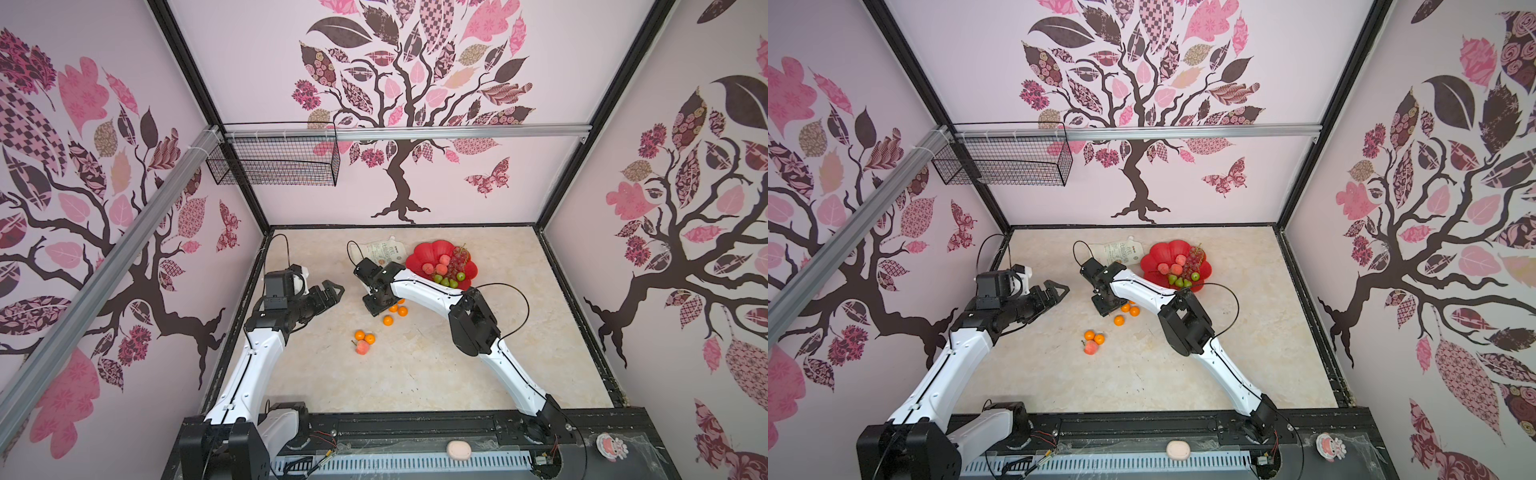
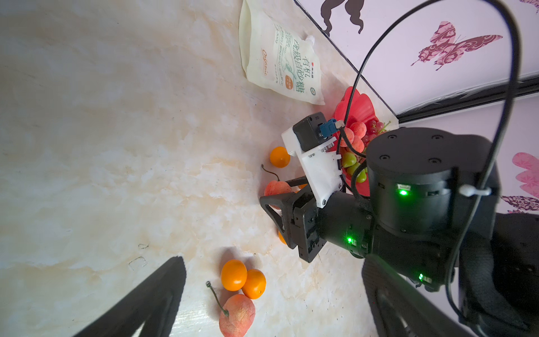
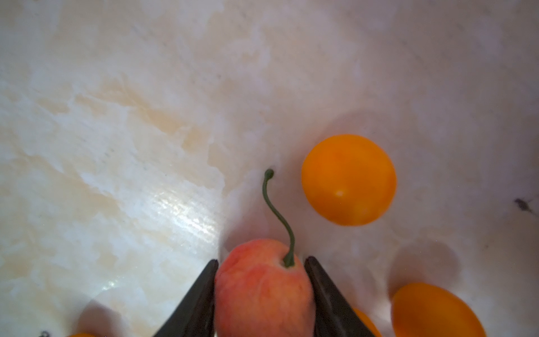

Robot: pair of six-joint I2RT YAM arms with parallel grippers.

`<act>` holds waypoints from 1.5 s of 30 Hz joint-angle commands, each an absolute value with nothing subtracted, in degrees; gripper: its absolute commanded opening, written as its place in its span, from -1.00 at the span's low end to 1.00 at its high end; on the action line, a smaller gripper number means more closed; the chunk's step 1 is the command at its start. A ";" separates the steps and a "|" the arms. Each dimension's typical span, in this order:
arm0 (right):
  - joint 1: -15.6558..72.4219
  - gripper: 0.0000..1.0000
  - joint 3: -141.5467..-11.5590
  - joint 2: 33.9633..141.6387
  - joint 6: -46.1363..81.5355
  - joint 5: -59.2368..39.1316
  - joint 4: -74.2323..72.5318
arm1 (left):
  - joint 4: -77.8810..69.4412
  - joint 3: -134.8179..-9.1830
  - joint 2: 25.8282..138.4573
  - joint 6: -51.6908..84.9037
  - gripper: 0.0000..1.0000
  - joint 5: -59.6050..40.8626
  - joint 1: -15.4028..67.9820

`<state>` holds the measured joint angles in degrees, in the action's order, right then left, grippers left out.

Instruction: Place and organize the fake fruits in the fruit bowl

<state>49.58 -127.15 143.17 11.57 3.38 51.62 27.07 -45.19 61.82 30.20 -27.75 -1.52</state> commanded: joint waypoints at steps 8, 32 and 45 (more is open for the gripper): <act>49.30 -0.11 -128.81 142.57 11.76 0.18 52.41 | 24.89 -42.85 60.00 27.07 0.97 -29.88 -1.76; 35.62 -0.14 -109.45 119.47 12.44 -7.45 43.57 | 17.42 -53.45 71.20 32.35 0.97 -18.87 15.51; 25.35 -0.13 -106.67 118.87 11.96 -4.10 42.19 | 12.66 -66.97 88.02 36.92 0.97 -12.22 26.38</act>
<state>26.83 -106.83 122.21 12.01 -5.50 42.24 15.18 -62.54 85.58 35.38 -14.44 24.88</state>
